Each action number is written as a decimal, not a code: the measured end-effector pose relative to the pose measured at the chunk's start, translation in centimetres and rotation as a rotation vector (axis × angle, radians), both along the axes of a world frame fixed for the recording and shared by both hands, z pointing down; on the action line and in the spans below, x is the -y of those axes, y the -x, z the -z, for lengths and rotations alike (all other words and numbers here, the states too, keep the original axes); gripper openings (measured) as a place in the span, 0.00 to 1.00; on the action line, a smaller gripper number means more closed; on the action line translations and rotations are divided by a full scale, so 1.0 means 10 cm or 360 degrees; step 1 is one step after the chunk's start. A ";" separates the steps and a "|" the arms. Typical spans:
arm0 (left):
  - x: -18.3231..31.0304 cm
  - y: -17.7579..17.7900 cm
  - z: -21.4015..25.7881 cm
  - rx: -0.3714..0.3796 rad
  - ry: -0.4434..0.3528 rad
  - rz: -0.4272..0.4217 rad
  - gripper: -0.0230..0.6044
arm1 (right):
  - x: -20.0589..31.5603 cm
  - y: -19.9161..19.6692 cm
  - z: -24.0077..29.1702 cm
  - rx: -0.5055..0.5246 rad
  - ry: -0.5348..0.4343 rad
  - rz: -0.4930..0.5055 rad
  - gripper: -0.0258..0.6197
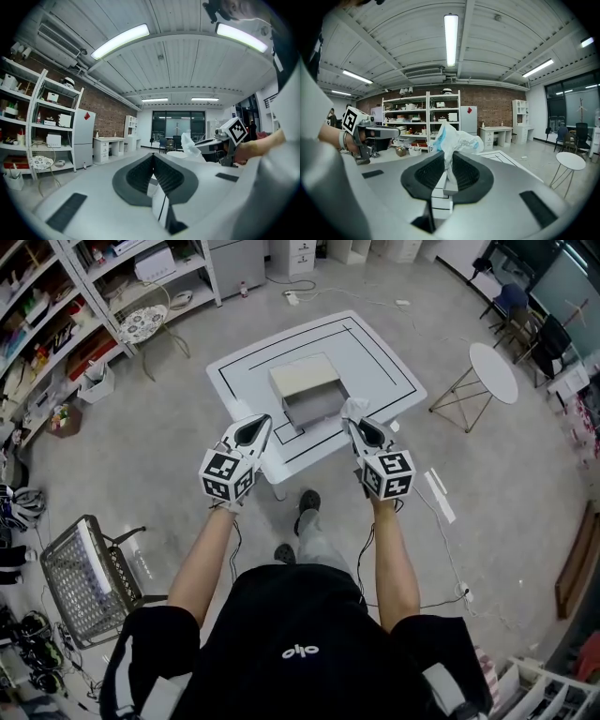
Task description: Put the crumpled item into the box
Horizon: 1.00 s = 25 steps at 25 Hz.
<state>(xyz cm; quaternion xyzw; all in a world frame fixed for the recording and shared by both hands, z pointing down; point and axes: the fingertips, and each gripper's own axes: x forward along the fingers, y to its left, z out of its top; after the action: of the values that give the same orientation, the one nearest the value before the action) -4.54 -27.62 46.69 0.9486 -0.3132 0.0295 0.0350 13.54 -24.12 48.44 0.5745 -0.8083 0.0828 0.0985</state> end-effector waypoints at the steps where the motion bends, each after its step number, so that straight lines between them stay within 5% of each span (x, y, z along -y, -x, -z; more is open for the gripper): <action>1: 0.07 -0.02 -0.02 0.0003 0.0001 0.0001 0.04 | 0.09 -0.01 -0.02 0.0002 0.0002 0.0005 0.13; 14: 1.25 -0.37 -0.16 0.0033 0.0045 0.0025 0.04 | 1.35 -0.28 -0.18 0.0023 0.0050 0.0052 0.13; 25: 1.80 -0.52 -0.40 0.0068 0.0132 0.0056 0.04 | 1.93 -0.34 -0.54 0.0017 0.0183 0.0109 0.13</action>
<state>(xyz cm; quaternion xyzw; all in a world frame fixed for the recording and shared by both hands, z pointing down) 0.65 -45.58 50.71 0.9398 -0.3292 0.0621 0.0681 16.99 -43.39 53.86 0.5395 -0.8219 0.1288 0.1297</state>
